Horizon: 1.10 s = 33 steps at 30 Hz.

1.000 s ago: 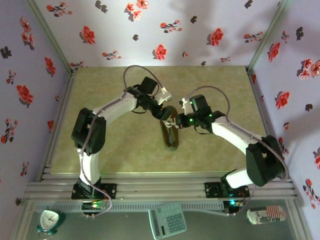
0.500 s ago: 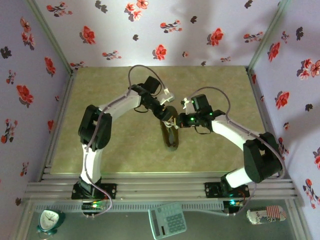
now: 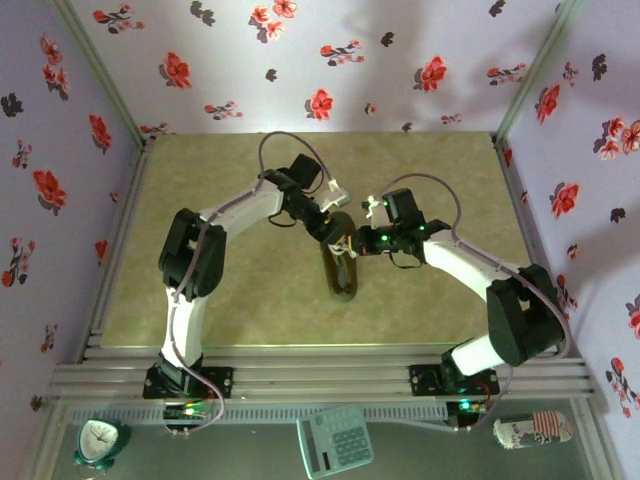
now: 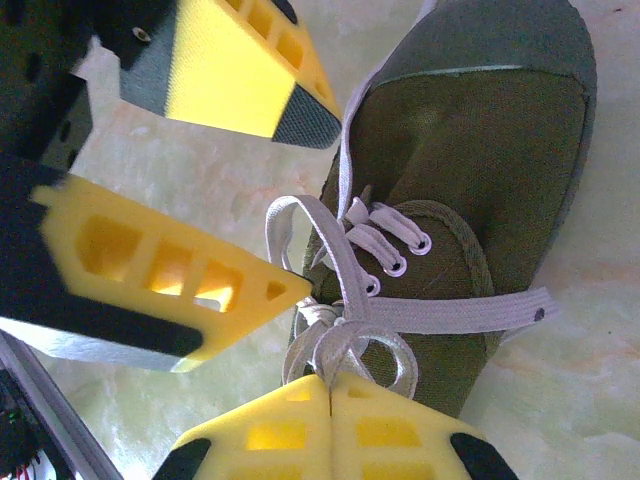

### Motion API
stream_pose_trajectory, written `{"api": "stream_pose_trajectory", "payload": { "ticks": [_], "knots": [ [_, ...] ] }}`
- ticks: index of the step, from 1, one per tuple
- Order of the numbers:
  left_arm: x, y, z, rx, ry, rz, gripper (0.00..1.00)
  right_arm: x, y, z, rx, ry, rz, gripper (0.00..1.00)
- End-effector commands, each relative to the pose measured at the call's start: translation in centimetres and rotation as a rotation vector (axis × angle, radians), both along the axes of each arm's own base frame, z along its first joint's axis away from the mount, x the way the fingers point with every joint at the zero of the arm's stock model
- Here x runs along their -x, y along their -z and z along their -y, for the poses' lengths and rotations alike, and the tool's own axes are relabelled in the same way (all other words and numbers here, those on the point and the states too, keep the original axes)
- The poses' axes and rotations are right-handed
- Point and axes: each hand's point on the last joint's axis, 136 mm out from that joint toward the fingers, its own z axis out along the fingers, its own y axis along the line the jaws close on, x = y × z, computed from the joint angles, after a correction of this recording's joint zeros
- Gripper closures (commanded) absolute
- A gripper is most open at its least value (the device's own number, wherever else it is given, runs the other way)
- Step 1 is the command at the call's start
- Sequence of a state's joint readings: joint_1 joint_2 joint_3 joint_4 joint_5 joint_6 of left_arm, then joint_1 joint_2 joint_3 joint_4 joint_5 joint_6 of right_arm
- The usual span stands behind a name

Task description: Tie the shoes

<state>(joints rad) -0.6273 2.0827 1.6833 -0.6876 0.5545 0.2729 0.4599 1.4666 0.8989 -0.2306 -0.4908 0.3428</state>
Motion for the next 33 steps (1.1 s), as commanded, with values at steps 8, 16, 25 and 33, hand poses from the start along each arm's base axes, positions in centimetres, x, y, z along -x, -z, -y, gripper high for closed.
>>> {"api": "stream_pose_trajectory", "payload": {
  "ticks": [8,16,25,33],
  "knots": [
    [0.8,1.2,0.0,-0.012,0.032,-0.053,0.42,0.0,-0.5,0.1,-0.013,0.005,0.003,1.0],
    [0.5,-0.3,0.2,0.015,0.017,-0.026,0.66,0.0,-0.2,0.0,-0.009,0.004,-0.003,1.0],
    [0.4,-2.5,-0.1,0.04,-0.02,0.017,0.82,0.2,0.3,0.3,0.004,0.011,-0.007,1.0],
    [0.4,-3.1,-0.6,0.038,-0.074,0.037,0.95,0.2,0.2,0.4,0.006,0.011,-0.003,1.0]
  ]
}}
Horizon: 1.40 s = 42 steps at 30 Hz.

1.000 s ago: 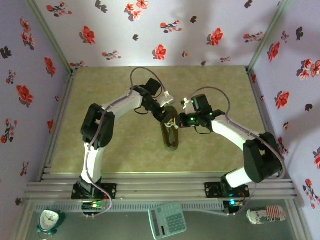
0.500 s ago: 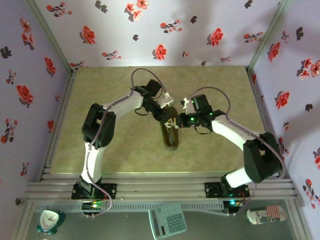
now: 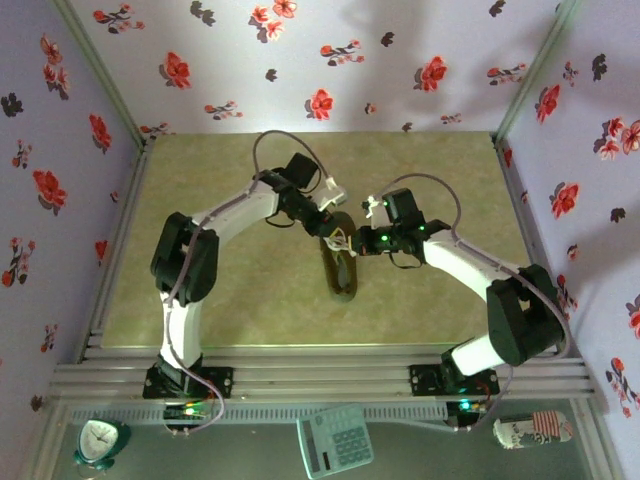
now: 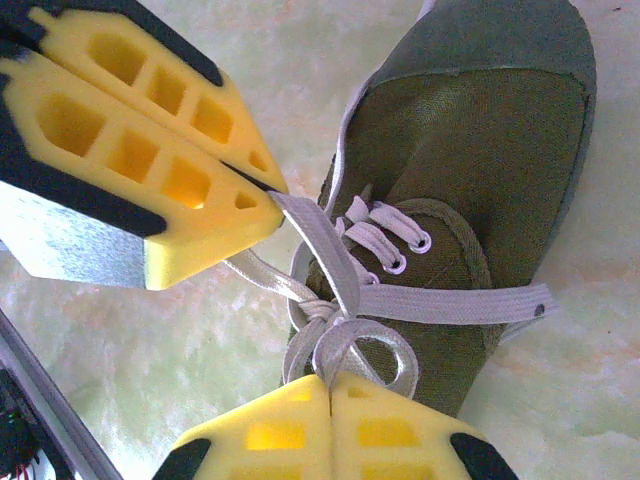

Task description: Tie the shoes

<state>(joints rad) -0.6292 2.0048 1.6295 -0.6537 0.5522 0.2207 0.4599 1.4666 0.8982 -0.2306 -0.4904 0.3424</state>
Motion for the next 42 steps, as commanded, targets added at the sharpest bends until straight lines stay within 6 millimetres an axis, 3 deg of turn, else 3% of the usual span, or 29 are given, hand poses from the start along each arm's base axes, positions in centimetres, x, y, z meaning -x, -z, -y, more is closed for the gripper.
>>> {"api": "stream_pose_trajectory", "payload": {
  "ticks": [1,5,10,16,21,27,29,34,38,42],
  "knots": [
    [-0.3,-0.9,-0.5,0.003,-0.065,0.021,0.96,0.1,0.2,0.4,0.006,0.013,0.0,1.0],
    [-0.6,-0.7,-1.2,-0.006,-0.202,0.042,0.99,-0.2,0.0,0.9,0.018,0.053,0.017,1.0],
    [-1.7,-1.4,-3.7,0.009,-0.515,0.082,1.0,-1.2,-0.7,1.2,-0.012,0.138,0.066,1.0],
    [-1.0,-0.9,-5.1,0.029,-0.775,0.036,1.0,-1.5,-0.9,0.9,-0.018,0.143,0.083,1.0],
    [-0.3,1.1,-5.6,0.021,-0.907,0.007,1.0,-1.4,-0.5,0.7,-0.009,0.143,0.081,1.0],
    [0.5,5.0,-7.5,-0.026,-1.083,-0.065,1.0,-1.1,-0.2,1.1,0.009,0.151,0.084,1.0],
    [0.6,5.9,-7.5,-0.023,-1.103,-0.094,0.98,-1.0,-0.1,1.1,0.015,0.15,0.084,1.0],
    [0.9,7.2,-5.3,0.012,-1.053,-0.178,0.88,-0.9,0.0,1.1,0.013,0.145,0.084,1.0],
    [0.7,7.2,-4.3,0.034,-1.017,-0.192,0.84,-0.7,-0.3,1.0,0.005,0.134,0.092,1.0],
    [0.5,6.3,-4.2,0.059,-1.005,-0.166,0.67,-0.3,-1.0,0.1,-0.034,0.081,0.115,1.0]
  ]
}}
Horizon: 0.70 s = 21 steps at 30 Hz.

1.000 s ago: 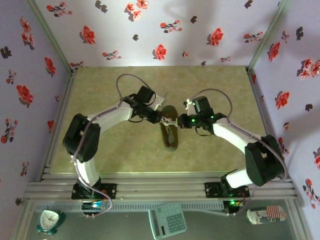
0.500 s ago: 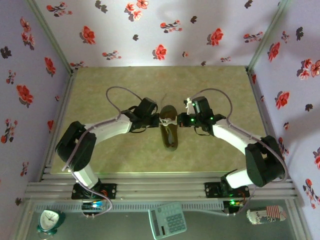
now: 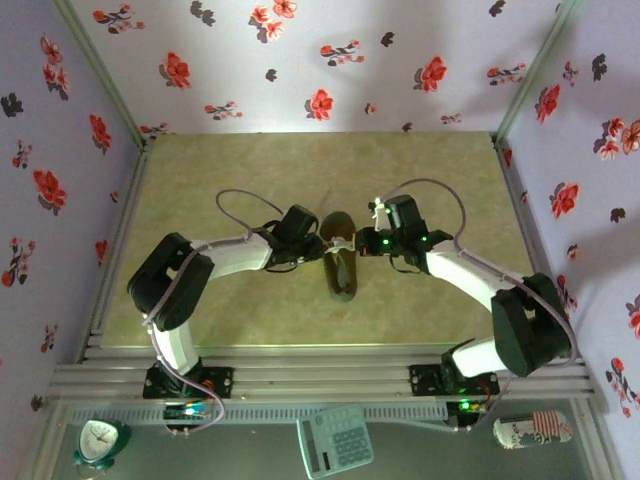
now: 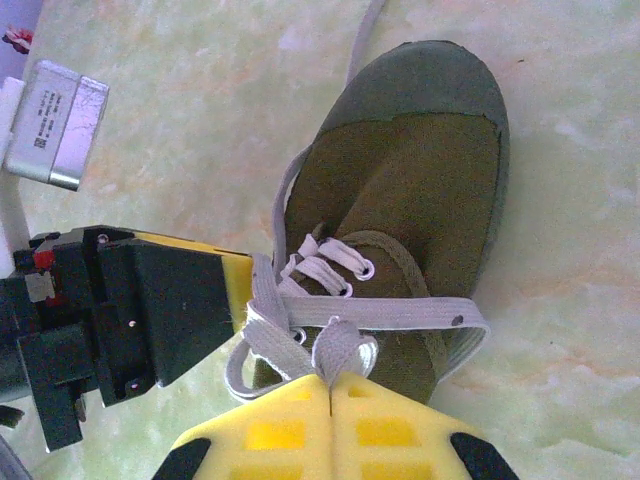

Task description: Tie the shoes

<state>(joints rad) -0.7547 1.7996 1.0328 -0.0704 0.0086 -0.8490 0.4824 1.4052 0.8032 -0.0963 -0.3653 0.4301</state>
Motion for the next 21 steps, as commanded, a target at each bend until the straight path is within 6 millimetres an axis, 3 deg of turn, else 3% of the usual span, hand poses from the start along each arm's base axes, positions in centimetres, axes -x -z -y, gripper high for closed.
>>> {"api": "stream_pose_trajectory", "payload": {
  "ticks": [1,8,12,16,21],
  "knots": [
    [-0.4,-1.3,0.3,0.027,0.001,0.043,0.62,0.5,-1.5,-0.9,-0.045,-0.055,0.055,1.0],
    [-1.0,-4.0,-0.8,0.006,0.011,0.16,0.41,0.9,-2.8,-1.8,-0.066,-0.122,0.109,1.0],
    [-1.2,-5.1,-0.7,-0.038,0.087,0.218,0.28,0.9,-2.6,-1.7,-0.049,-0.126,0.109,1.0],
    [-1.7,-6.4,0.0,-0.065,0.225,0.283,0.28,1.0,-2.5,-1.4,-0.005,-0.15,0.119,1.0],
    [-1.5,-7.7,1.8,-0.057,0.545,0.375,0.32,1.3,-1.9,-0.1,0.126,-0.204,0.154,1.0]
  ]
}}
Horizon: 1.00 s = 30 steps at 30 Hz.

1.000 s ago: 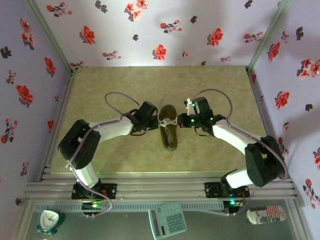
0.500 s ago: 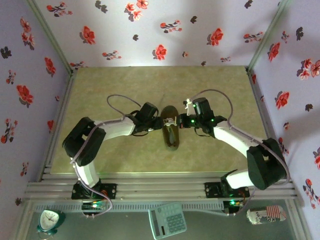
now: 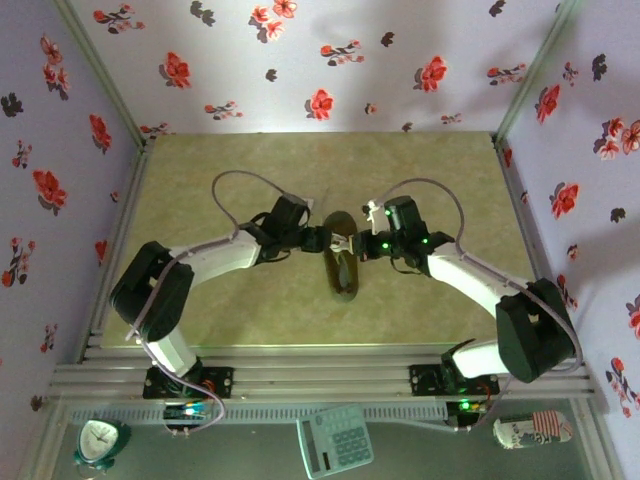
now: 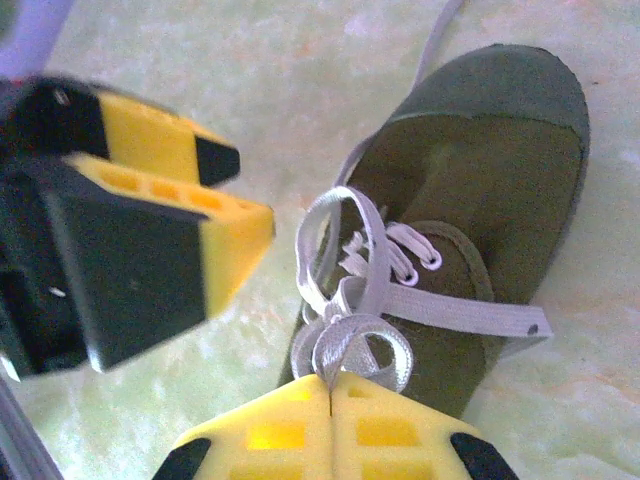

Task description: Tie the shoes

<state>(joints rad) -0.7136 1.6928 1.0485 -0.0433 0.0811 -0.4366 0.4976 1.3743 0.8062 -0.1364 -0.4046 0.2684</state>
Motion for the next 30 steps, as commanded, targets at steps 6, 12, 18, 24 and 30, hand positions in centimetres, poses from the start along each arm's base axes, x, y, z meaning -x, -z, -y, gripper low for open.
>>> {"api": "stream_pose_trajectory", "payload": {
  "ticks": [6,12,18,24,30],
  "knots": [
    [-1.0,-3.0,2.1,0.093,0.509,0.09,0.34,0.4,-1.3,0.2,0.112,-0.153,0.101,1.0],
    [-1.6,-1.8,3.0,0.06,0.63,0.036,0.33,-0.6,-0.8,0.8,0.204,-0.149,0.082,1.0],
    [-0.9,-0.8,3.6,0.063,0.714,-0.012,0.34,-1.2,-0.4,1.1,0.241,-0.131,0.078,1.0],
    [0.1,0.0,3.8,0.085,0.756,-0.064,0.33,-1.4,0.0,1.1,0.242,-0.125,0.066,1.0],
    [-0.7,1.1,3.9,0.062,0.726,-0.073,0.32,-1.3,0.0,0.8,0.228,-0.127,0.061,1.0]
  ]
}}
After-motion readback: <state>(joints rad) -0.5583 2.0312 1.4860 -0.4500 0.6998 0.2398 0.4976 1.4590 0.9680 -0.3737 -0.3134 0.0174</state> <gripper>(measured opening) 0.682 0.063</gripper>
